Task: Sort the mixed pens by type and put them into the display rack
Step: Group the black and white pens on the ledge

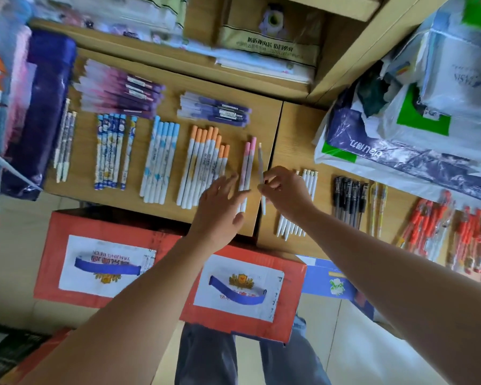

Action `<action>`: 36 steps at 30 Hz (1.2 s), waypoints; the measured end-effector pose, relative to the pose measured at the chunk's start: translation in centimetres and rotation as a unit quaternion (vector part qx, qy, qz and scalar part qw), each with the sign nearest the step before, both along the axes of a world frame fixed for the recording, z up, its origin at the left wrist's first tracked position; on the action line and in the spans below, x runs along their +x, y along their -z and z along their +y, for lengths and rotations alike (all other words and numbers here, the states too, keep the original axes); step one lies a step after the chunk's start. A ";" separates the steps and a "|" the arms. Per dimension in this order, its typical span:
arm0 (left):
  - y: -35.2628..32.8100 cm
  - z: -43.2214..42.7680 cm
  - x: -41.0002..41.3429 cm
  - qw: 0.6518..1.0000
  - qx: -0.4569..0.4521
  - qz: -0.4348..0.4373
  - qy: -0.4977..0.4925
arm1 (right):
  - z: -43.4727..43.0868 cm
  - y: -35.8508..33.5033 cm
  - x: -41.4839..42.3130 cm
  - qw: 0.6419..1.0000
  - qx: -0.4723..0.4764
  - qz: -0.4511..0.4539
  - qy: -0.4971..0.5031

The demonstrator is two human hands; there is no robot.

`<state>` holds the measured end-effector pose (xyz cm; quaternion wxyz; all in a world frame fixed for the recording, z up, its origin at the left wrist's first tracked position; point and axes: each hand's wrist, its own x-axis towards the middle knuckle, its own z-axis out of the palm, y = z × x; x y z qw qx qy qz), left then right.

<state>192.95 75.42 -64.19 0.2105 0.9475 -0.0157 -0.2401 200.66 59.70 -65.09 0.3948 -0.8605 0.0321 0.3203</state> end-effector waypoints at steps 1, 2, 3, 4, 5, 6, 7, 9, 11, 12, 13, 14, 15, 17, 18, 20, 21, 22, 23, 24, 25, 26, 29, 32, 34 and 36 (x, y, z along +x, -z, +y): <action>-0.1 0.9 0.1 1.000 -0.018 -0.022 -0.006 | 0.7 -0.1 0.1 1.000 -0.001 -0.007 -0.001; -0.1 1.8 0.3 0.998 -0.034 -0.045 -0.023 | 1.5 -0.3 0.3 1.000 -0.002 -0.013 -0.006; -0.2 2.9 0.4 0.995 -0.043 -0.069 -0.049 | 2.2 -0.4 0.4 1.000 -0.002 -0.015 -0.011; -0.4 4.1 0.6 0.992 -0.038 -0.089 -0.079 | 3.2 -0.5 0.5 1.000 0.002 -0.014 -0.015; -0.5 5.4 0.8 0.989 -0.018 -0.098 -0.106 | 4.2 -0.6 0.6 1.000 0.007 -0.010 -0.017; -0.6 6.7 1.0 0.986 0.013 -0.100 -0.130 | 5.3 -0.7 0.6 1.000 0.012 -0.004 -0.021; -0.7 8.0 1.0 0.982 0.046 -0.098 -0.153 | 6.5 -0.8 0.6 1.000 0.015 0.002 -0.025; -0.8 10.9 0.7 0.970 0.095 -0.080 -0.207 | 9.1 -1.2 0.5 0.999 0.026 0.014 -0.031; -0.7 13.8 0.0 0.958 0.115 -0.047 -0.259 | 11.9 -1.7 0.6 0.998 0.035 0.024 -0.048; -0.6 15.3 -0.5 0.953 0.115 -0.034 -0.277 | 13.3 -2.0 0.6 0.997 0.037 0.027 -0.059; -0.6 16.7 -0.9 0.949 0.114 -0.028 -0.292 | 14.8 -2.2 0.6 0.996 0.039 0.031 -0.070; -0.5 18.1 -1.4 0.946 0.111 -0.022 -0.303 | 16.3 -2.3 0.6 0.995 0.044 0.037 -0.079; -0.4 19.4 -1.8 0.944 0.107 -0.015 -0.311 | 17.8 -2.4 0.6 0.994 0.049 0.045 -0.087; -0.2 21.6 -2.7 0.943 0.100 0.004 -0.317 | 20.7 -2.3 0.5 0.991 0.055 0.056 -0.104; 0.1 22.6 -3.2 0.944 0.098 0.010 -0.316 | 22.1 -2.2 0.5 0.990 0.058 0.058 -0.111; 0.5 24.2 -4.3 0.945 0.088 0.016 -0.314 | 24.9 -2.0 0.5 0.988 0.063 0.064 -0.124; 0.6 24.9 -4.8 0.945 0.077 0.018 -0.317 | 26.2 -1.9 0.6 0.987 0.065 0.070 -0.128; 0.7 25.5 -5.3 0.945 0.065 0.019 -0.321 | 27.6 -1.6 0.6 0.986 0.067 0.080 -0.127; 0.7 26.0 -5.7 0.945 0.053 0.017 -0.323 | 28.8 -1.4 0.6 0.986 0.067 0.090 -0.123; 0.7 26.4 -6.0 0.946 0.042 0.013 -0.322 | 30.1 -1.1 0.6 0.986 0.065 0.101 -0.117; 0.7 26.7 -6.2 0.947 0.031 0.008 -0.318 | 31.3 -0.8 0.6 0.986 0.059 0.109 -0.111; 0.7 27.0 -6.4 0.949 0.022 0.002 -0.314 | 32.3 -0.5 0.6 0.986 0.051 0.113 -0.108; 1.1 27.6 -6.9 0.950 -0.010 -0.015 -0.313 | 34.7 0.2 0.5 0.989 0.025 0.113 -0.094; 1.4 28.0 -7.2 0.948 -0.030 -0.029 -0.314 | 35.9 0.4 0.1 0.990 0.010 0.118 -0.079; 1.5 28.2 -7.4 0.949 -0.041 -0.045 -0.308 | 36.4 0.3 -0.2 0.988 0.018 0.131 -0.075; 1.6 28.3 -7.5 0.951 -0.046 -0.049 -0.303 | 36.8 0.2 -0.3 0.987 0.026 0.137 -0.076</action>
